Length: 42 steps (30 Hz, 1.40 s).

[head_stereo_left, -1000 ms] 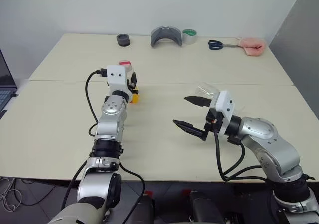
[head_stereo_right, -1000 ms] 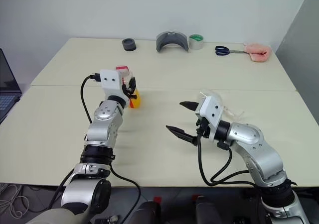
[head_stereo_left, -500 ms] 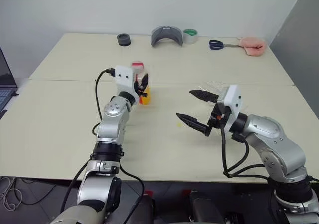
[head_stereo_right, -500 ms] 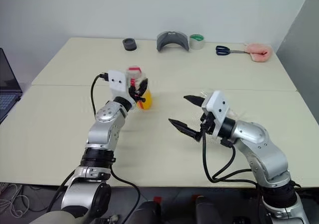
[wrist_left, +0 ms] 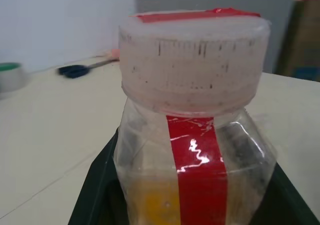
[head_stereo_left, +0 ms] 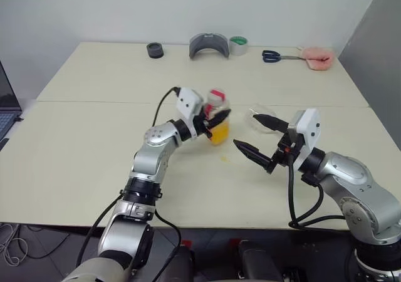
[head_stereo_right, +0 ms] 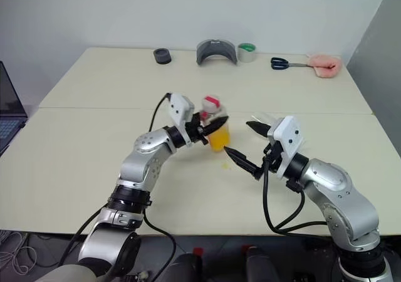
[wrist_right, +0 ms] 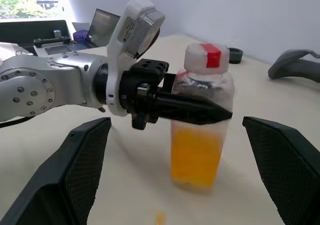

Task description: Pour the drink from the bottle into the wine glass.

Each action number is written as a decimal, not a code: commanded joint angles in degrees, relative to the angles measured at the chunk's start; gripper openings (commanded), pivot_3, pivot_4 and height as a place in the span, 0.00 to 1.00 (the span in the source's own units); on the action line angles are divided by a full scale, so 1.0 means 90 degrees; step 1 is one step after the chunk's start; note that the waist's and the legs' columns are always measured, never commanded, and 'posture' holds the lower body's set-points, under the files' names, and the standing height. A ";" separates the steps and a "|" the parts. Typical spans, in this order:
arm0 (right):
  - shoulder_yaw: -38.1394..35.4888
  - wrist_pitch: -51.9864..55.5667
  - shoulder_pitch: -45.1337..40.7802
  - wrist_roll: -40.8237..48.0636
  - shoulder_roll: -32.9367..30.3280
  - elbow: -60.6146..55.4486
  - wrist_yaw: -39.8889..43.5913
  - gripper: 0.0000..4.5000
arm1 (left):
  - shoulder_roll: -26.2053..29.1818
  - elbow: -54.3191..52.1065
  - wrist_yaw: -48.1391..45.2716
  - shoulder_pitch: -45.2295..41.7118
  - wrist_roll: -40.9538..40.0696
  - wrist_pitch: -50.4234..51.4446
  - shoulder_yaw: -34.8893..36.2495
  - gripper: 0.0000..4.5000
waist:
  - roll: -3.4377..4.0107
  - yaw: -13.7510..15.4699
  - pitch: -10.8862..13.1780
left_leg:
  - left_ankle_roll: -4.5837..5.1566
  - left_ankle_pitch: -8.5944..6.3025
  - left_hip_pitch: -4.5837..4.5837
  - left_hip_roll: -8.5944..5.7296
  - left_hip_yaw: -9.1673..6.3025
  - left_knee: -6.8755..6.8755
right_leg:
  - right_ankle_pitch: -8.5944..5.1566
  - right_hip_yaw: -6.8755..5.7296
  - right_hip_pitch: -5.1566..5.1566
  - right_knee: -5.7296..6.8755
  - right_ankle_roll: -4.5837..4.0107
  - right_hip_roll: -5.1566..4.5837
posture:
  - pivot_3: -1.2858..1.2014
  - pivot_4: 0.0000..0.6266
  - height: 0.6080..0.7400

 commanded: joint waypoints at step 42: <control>0.0661 0.0274 -0.1143 -0.0747 0.0809 0.0570 -0.0826 0.41 | -0.0029 0.0452 -0.1592 -0.0397 0.0242 -0.0905 -0.0372 0.39 | 0.0001 0.0002 0.0001 | 0.0002 -0.0001 -0.0003 -0.0001 -0.0003 0.0000 | 0.0000 0.0000 -0.0002 0.0000 0.0000 0.0000 | 0.52 0.24 1.00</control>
